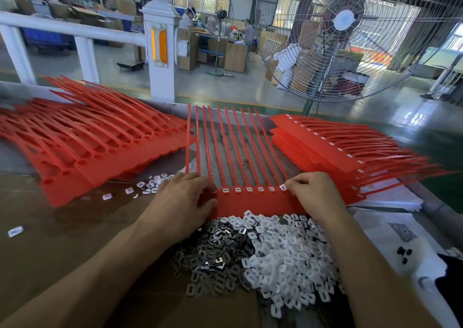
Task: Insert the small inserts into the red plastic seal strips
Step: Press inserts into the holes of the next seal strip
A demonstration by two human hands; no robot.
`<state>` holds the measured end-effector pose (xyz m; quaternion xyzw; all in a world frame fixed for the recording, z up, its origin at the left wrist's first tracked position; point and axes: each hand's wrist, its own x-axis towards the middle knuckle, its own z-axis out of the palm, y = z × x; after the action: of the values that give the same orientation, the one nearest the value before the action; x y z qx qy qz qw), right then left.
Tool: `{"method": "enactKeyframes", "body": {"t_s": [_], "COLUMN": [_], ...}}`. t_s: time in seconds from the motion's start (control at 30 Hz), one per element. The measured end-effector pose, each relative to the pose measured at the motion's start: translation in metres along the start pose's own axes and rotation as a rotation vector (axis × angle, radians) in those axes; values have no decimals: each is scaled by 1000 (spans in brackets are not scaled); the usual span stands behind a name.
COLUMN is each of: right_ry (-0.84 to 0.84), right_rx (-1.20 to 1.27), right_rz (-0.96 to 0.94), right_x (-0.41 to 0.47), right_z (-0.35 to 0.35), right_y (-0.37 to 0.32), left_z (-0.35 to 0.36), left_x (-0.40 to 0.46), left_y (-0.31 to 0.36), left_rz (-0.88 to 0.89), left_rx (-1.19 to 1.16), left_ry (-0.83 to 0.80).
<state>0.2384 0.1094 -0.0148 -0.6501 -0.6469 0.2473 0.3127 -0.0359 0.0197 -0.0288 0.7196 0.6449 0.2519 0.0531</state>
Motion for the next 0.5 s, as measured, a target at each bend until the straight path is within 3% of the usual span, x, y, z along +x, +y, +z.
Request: {"method": "enactKeyframes", "body": {"t_s": [0.23, 0.5], "right_ry": [63, 111], "right_rx": [-84, 12], "right_rz": [-106, -158], "right_x": [-2, -1], "right_z": [8, 4], "right_y": [-1, 0], "left_z": [0, 1], "left_x": [0, 1], "left_y": [1, 0], "left_rz": [-4, -7], "left_rx": [5, 8], "left_ry": [6, 6]}}
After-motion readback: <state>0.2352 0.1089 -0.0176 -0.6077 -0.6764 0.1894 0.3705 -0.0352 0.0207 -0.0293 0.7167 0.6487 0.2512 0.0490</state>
